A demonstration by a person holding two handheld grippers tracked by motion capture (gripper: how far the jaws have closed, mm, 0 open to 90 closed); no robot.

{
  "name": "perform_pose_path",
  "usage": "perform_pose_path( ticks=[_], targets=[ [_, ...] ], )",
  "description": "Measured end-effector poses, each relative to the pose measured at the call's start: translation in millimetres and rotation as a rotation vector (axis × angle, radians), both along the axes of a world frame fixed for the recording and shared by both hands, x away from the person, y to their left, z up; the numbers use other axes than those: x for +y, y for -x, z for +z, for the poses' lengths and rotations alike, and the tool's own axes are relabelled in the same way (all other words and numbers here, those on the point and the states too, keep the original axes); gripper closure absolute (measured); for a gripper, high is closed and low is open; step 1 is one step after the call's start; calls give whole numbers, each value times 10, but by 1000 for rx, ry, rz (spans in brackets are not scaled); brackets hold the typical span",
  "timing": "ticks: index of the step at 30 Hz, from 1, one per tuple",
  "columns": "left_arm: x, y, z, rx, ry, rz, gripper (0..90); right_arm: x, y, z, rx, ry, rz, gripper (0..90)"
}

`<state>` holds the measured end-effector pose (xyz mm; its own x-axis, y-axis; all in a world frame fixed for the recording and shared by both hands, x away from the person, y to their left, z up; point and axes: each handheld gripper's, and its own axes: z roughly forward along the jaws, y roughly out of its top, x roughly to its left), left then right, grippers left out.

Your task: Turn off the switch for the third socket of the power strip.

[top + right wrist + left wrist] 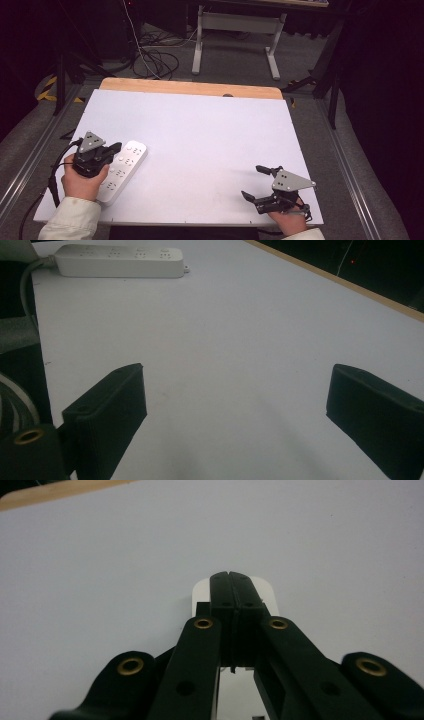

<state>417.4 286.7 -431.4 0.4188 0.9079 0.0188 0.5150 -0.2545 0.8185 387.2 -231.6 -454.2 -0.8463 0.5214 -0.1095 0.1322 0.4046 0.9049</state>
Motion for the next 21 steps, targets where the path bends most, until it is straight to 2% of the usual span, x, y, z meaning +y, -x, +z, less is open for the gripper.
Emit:
perform_pose_path(
  ticks=[3, 9, 10, 13, 15, 21],
  targets=[
    [22, -39, -27, 42, 8, 8, 897, 5, 1, -2, 3, -1, -2, 95],
    [17, -87, -60, 87, 7, 13, 897, 6, -2, -4, 4, 1, 0, 95],
    [18, -107, -73, 108, 0, 22, 897, 5, -3, -5, 5, 1, 0, 95],
    [21, -131, -88, 129, -6, 27, 897, 7, -8, -9, 10, 4, -2, 95],
    [18, -162, -115, 165, -11, 30, 897, 6, -12, -12, 9, 9, -2, 95],
    [0, -199, -157, 217, -33, 34, 897, 6, -12, -12, 10, 9, -1, 95]
  ],
)
